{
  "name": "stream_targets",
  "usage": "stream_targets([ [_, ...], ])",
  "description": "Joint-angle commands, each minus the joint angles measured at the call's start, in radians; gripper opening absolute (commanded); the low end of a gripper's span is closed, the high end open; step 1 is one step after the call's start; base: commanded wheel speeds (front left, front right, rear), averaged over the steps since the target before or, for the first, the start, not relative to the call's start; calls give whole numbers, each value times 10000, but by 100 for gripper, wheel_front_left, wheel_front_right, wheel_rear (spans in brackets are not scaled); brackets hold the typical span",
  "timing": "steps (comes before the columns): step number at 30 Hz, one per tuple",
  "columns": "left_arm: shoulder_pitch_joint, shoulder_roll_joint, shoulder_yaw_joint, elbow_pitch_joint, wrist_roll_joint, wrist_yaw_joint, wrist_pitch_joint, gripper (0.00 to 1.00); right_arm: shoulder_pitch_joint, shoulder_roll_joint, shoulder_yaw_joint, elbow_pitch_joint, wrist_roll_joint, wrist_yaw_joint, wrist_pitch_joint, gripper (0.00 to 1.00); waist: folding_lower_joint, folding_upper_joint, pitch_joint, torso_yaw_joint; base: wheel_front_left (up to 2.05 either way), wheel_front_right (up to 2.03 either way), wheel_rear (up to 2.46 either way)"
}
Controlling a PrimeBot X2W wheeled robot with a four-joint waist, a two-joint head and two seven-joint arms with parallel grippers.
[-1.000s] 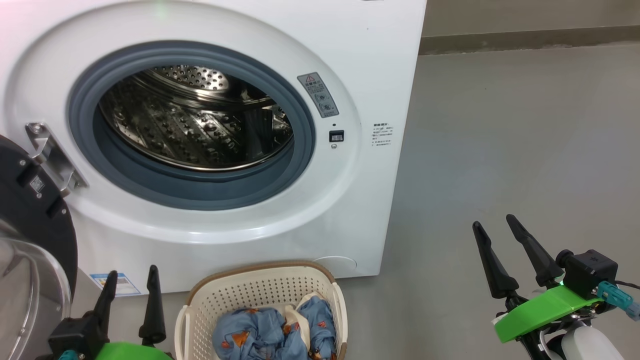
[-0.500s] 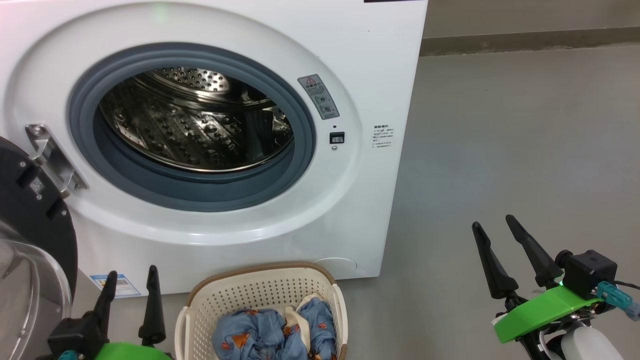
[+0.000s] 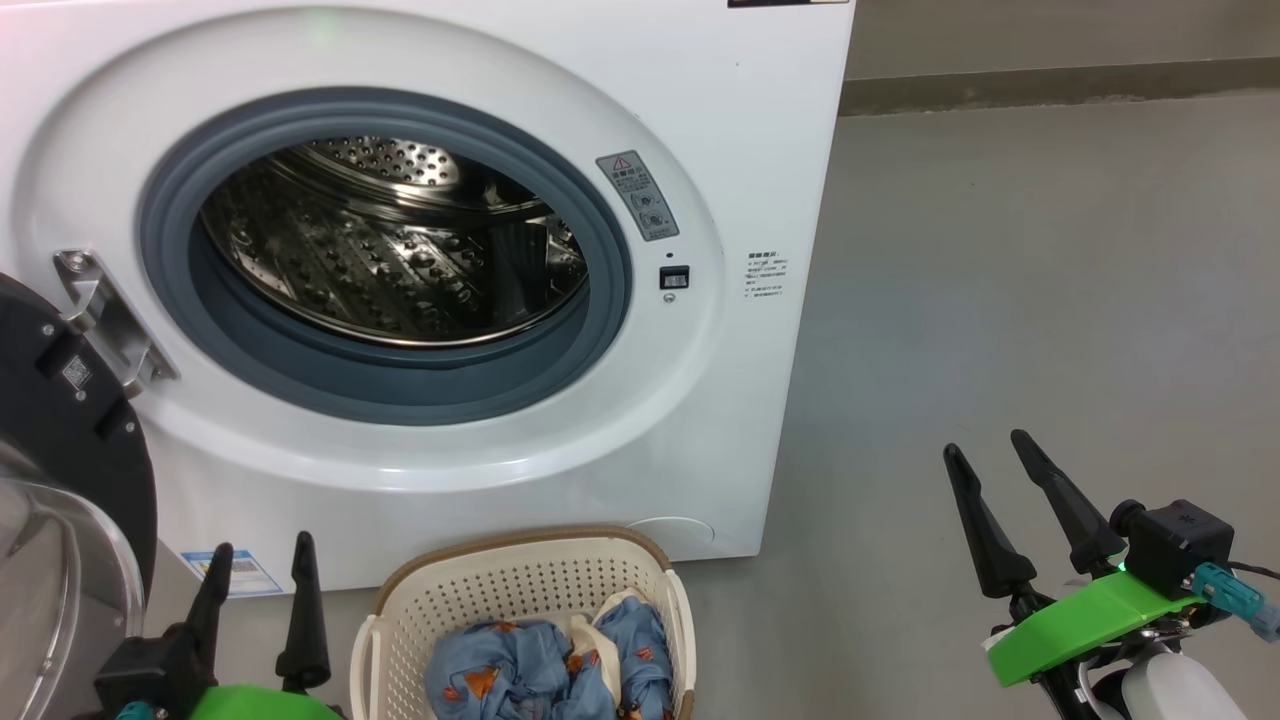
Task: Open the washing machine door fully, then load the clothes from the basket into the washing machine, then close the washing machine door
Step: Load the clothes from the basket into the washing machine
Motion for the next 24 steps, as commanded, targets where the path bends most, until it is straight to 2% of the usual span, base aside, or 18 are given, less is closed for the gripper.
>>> stream_targets([
  [1, -362, 122, 368, -200, 95, -48, -65, 100, -112, -93, 199, -247, -61, 98, -120, 100, 0, 0, -5, 2, 0, 0, 0],
  [24, -297, 73, 418, -313, 201, -58, -65, 100, -123, -144, 257, -255, -39, 98, -120, 100, 0, 0, 52, -125, 0, 0, 0],
])
